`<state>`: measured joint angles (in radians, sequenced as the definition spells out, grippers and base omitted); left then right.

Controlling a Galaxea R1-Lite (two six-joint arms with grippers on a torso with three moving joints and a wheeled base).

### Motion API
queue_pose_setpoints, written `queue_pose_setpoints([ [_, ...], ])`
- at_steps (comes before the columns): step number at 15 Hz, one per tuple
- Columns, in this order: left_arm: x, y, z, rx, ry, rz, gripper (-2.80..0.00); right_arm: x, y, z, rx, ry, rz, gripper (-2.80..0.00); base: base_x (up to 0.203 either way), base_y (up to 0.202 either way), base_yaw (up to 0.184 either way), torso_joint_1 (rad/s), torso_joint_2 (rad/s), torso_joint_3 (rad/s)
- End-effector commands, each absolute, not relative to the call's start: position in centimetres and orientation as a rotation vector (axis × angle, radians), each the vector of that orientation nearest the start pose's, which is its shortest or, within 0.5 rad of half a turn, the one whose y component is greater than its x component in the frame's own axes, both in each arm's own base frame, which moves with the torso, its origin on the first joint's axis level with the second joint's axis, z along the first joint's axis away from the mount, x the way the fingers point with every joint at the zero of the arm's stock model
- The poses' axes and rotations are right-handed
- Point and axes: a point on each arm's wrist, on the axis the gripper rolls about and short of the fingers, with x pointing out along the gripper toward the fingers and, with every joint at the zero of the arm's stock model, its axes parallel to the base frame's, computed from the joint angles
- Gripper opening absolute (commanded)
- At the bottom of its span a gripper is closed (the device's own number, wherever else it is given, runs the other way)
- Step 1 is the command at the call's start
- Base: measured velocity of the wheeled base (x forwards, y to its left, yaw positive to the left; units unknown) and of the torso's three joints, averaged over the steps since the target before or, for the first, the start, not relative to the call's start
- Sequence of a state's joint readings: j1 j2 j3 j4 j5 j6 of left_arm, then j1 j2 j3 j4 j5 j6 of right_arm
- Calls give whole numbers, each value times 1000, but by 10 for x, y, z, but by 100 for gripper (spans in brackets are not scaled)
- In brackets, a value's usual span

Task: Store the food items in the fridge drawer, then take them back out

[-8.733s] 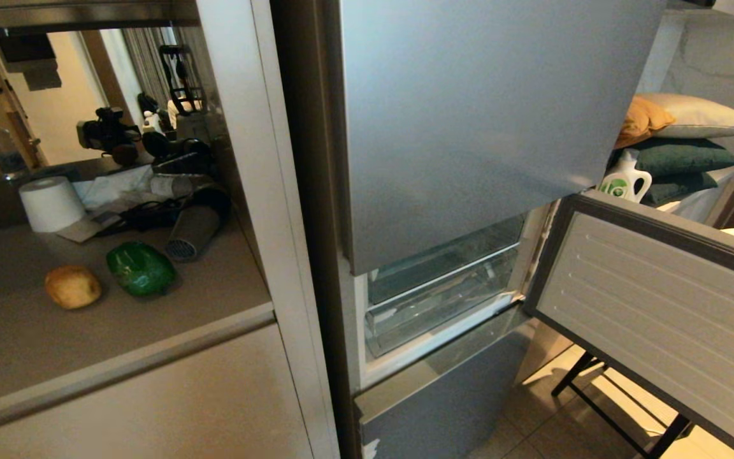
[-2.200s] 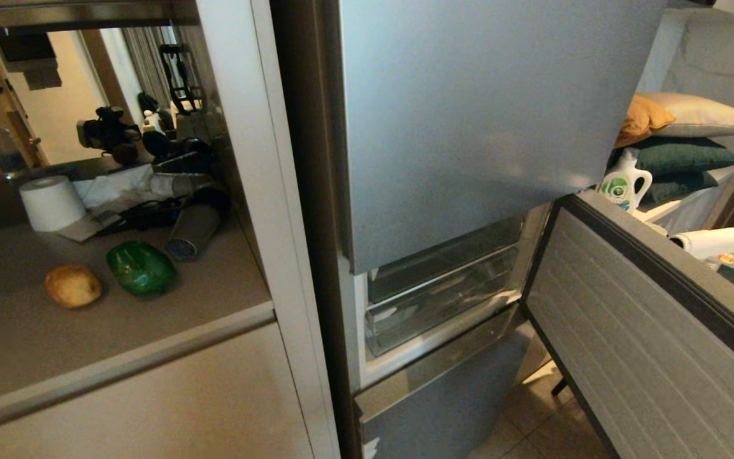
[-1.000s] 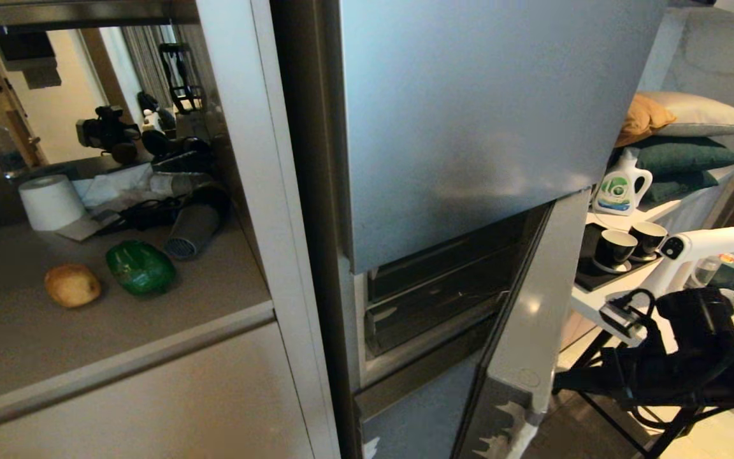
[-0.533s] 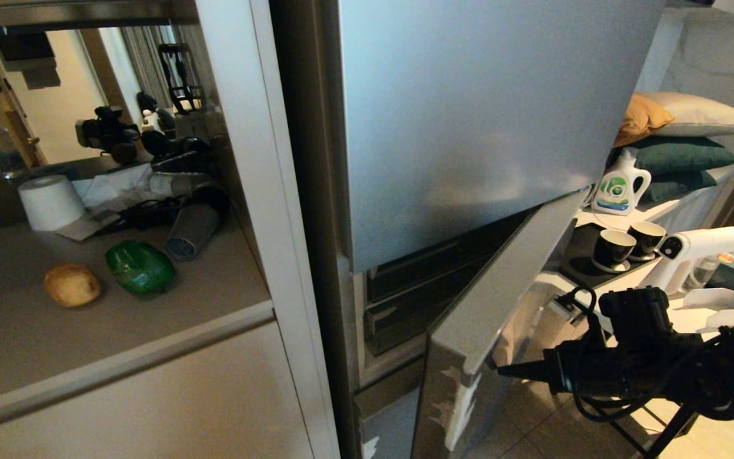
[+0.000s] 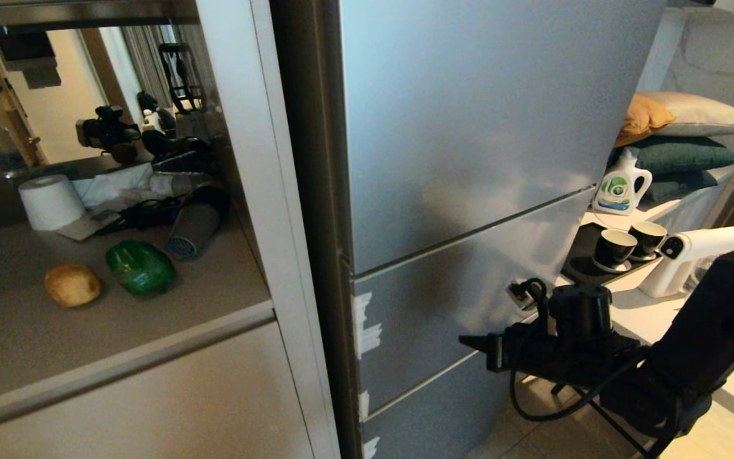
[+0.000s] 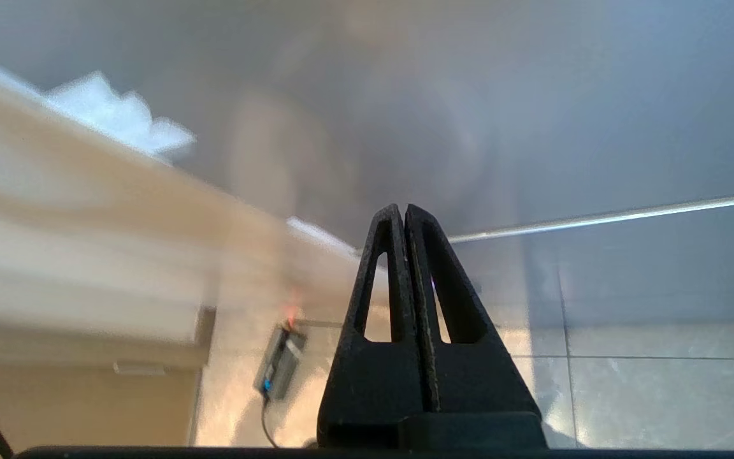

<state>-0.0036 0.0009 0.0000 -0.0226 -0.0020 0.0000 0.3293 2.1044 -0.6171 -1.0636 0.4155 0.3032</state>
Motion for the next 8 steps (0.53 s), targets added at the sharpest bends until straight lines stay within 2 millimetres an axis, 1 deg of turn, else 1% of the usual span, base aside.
queue_pose_setpoints([
  [1,-22,0,75,0,-11,-5,-280,311,116,60,323,513,663,-280,0,0,0,0,0,0],
  [3,-22,0,75,0,-11,-5,-280,300,112,75,345,488,660,-280,0,0,0,0,0,0],
  [5,-22,0,75,1,-11,-5,-280,281,106,95,347,453,668,-280,0,0,0,0,0,0],
  [6,-22,0,75,0,-11,-5,-280,268,101,104,347,442,670,-280,0,0,0,0,0,0],
  [8,-22,0,75,0,-11,-5,-280,229,88,123,346,414,670,-280,0,0,0,0,0,0],
])
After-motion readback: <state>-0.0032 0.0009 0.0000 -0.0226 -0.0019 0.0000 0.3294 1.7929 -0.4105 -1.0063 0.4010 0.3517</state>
